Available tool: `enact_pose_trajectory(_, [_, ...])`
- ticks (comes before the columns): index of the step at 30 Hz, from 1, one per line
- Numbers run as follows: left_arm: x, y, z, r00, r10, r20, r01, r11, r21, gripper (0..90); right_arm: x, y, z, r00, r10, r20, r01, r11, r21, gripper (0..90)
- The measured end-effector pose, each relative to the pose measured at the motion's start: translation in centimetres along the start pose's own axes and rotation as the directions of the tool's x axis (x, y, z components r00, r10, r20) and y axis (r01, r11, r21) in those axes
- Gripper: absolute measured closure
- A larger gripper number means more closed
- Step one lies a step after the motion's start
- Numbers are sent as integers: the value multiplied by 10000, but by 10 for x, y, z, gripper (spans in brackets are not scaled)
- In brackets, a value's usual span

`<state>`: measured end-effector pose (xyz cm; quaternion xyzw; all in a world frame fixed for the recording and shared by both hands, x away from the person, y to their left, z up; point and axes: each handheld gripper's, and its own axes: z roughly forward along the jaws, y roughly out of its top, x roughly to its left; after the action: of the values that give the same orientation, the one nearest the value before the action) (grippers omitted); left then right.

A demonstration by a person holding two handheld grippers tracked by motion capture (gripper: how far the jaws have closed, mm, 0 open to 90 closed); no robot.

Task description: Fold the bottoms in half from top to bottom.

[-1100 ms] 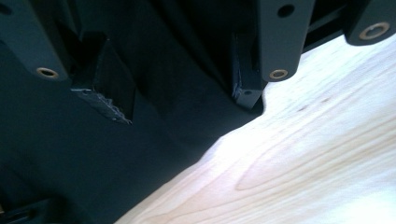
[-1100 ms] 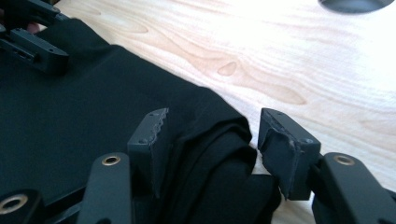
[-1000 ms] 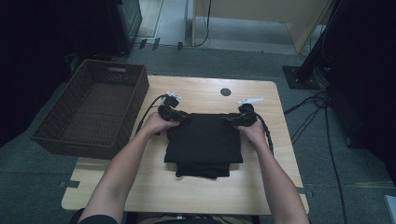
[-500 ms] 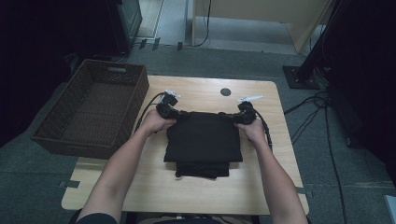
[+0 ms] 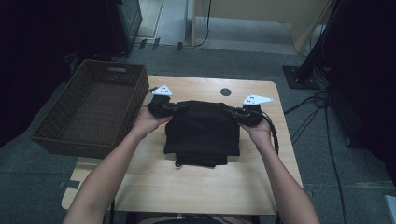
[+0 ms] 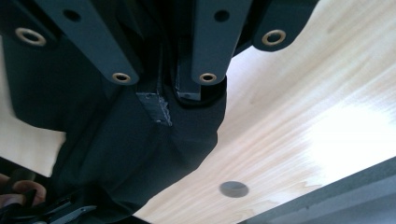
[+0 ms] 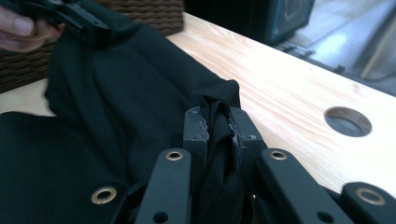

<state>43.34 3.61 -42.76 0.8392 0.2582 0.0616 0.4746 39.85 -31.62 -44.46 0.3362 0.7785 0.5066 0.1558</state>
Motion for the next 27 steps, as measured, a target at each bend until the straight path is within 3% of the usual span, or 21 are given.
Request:
enact_pose_trajectory(5, [-25, -16, -15, 9995, 297, 131, -296, 9995, -65, 852, 27, -16, -14, 9990, -389, -204, 386, 9991, -147, 798])
enact_pose_trajectory(7, [-34, -25, -18, 9992, 347, 221, -346, 9994, -37, 851, 36, -24, -18, 9973, -698, -208, 699, 9975, 33, 795])
enact_pose_trajectory(10, [-50, -39, -21, 9986, 462, 258, -463, 9989, 24, 849, 46, -36, -24, 9964, -759, -366, 766, 9969, 165, 793])
enact_pose_trajectory(13, [-65, -53, -24, 9960, 837, 300, -847, 9959, 308, 845, 58, -48, -28, 9943, -862, -635, 889, 9952, 402, 788])
enact_pose_trajectory(15, [-70, -61, -24, 9965, 704, 457, -727, 9960, 512, 842, 64, -56, -30, 9927, -879, -825, 934, 9935, 654, 784])
enact_pose_trajectory(18, [-74, -70, -23, 9960, 568, 683, -621, 9950, 784, 840, 68, -63, -30, 9914, -778, -1048, 868, 9927, 843, 784])
enact_pose_trajectory(20, [-77, -81, -17, 9951, 456, 876, -560, 9912, 1202, 840, 71, -73, -27, 9898, -593, -1299, 756, 9893, 1247, 786])
enact_pose_trajectory(23, [-76, -85, -14, 9956, 316, 877, -415, 9925, 1146, 840, 72, -79, -22, 9903, -650, -1227, 838, 9843, 1551, 790])
enact_pose_trajectory(27, [-66, -86, -3, 9976, 146, 675, -229, 9921, 1237, 844, 65, -83, -13, 9947, -281, -991, 447, 9846, 1688, 798])
